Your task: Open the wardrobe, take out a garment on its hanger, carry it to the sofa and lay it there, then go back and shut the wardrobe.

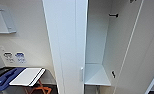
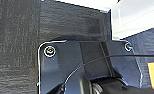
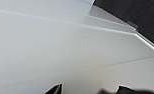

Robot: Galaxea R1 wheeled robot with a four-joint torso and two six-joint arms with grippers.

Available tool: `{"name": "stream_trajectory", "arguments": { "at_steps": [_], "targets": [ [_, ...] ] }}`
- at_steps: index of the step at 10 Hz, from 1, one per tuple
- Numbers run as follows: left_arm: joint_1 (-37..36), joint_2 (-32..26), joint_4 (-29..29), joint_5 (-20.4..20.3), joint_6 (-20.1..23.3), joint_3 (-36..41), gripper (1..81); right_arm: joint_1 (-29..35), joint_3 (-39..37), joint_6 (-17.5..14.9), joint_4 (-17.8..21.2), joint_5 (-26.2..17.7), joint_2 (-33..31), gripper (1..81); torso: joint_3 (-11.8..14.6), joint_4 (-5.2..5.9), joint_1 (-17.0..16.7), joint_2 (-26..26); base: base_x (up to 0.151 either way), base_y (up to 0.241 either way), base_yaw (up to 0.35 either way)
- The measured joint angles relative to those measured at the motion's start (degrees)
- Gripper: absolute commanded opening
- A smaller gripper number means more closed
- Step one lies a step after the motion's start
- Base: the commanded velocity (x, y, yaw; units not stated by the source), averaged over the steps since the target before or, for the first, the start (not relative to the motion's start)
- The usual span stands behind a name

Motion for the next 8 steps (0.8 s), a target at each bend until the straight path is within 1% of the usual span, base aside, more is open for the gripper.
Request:
{"name": "stream_trajectory", "arguments": {
  "at_steps": [2,3,4,6,8],
  "targets": [
    [-0.1,1.8,0.1,0.0,0.0,-2.4,81.1,-2.8,-0.6,-0.2,-7.1,1.7,5.7,81.1,0.0,0.0,0.0,0.0,0.0,0.0,0.0],
    [-0.1,2.3,0.1,0.0,0.0,-2.5,81.1,-3.1,-1.3,-0.2,-9.7,2.0,7.8,81.1,0.0,0.0,0.0,0.0,0.0,0.0,0.0],
    [0.0,2.3,0.1,-0.2,0.0,-2.5,81.1,-3.2,-2.6,-0.3,-11.3,2.0,9.0,81.1,0.0,0.0,0.0,0.0,0.0,0.0,0.0],
    [0.0,2.2,0.1,-0.1,0.0,-3.2,81.1,-4.3,-9.7,-0.4,-15.7,1.9,11.9,81.1,0.0,0.0,0.0,0.0,0.0,0.0,0.0],
    [0.0,2.5,0.2,0.0,0.0,-3.2,81.1,-4.9,-17.9,-0.4,-19.7,1.8,16.4,81.1,0.0,0.0,0.0,0.0,0.0,0.0,0.0]
  ]
}}
